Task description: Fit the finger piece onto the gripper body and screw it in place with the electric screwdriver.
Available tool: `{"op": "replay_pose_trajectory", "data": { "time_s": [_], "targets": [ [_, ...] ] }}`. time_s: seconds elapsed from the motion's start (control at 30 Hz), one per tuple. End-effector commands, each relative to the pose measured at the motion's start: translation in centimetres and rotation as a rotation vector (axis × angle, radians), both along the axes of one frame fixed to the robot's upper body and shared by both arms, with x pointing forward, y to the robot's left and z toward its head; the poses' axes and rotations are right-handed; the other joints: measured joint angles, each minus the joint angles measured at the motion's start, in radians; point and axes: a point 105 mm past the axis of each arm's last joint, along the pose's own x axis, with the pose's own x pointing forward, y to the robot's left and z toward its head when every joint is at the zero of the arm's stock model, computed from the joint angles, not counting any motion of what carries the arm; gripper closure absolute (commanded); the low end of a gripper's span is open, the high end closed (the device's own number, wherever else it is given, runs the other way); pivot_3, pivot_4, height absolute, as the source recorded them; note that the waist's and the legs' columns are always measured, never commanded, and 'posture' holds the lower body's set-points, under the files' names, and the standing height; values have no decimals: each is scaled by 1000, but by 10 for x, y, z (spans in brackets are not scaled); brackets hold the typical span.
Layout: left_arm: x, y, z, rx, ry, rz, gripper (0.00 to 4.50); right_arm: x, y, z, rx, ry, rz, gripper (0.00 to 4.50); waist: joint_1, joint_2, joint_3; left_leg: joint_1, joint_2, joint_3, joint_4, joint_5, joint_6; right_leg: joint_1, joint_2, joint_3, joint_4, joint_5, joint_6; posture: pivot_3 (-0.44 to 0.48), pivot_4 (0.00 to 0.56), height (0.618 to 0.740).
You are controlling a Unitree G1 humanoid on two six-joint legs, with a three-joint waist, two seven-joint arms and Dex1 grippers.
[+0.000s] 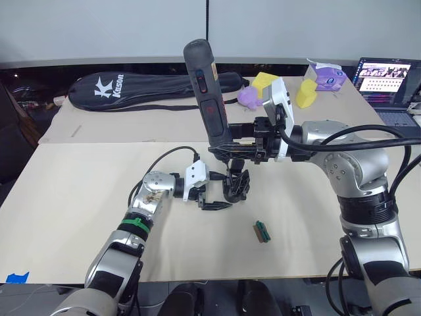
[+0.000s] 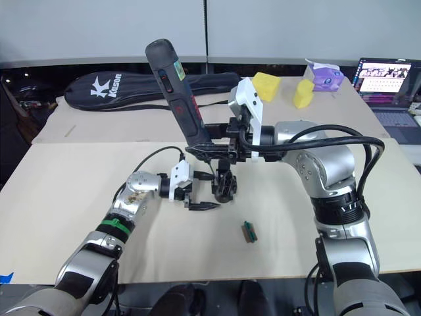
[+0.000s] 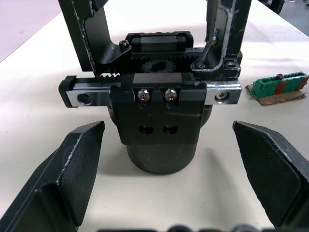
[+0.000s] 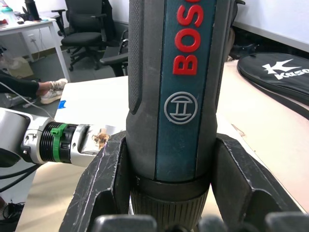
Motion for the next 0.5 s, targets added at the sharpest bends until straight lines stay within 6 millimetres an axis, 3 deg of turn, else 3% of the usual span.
{"op": "replay_pose_trajectory", "data": {
  "time_s": [0.03,0.5],
  "targets": [
    [0,-3,11,-16,-50,-9,0,-9,0,17,30,-70,32,2580,0,0,0,0,0,0,0,0,0,0,0,0,0,0,0,0,150,723],
    [1,-3,12,-18,-53,-8,0,-5,-2,14,13,-80,16,2580,-1,0,0,0,0,0,0,0,0,0,0,0,0,0,0,0,150,723]
  ]
}}
